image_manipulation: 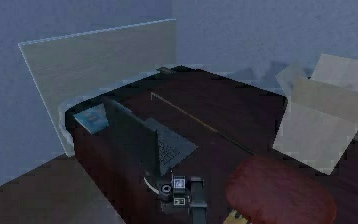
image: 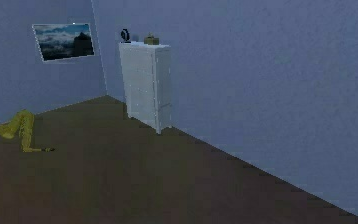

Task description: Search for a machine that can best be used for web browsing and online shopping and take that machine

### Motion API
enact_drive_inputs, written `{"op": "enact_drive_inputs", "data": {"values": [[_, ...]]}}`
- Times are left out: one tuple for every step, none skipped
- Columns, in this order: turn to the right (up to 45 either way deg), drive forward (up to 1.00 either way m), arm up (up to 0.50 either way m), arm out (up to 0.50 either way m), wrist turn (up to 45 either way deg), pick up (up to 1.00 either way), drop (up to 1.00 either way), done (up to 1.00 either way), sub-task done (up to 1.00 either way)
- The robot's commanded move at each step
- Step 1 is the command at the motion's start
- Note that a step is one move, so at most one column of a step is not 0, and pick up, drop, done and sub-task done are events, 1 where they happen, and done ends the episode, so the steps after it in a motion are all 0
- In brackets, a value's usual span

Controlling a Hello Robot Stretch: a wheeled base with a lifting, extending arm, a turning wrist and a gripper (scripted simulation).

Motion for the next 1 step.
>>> {"op": "enact_drive_inputs", "data": {"values": [[0.0,0.00,0.00,0.00,0.0,0.00,0.00,1.00,0.00]]}}
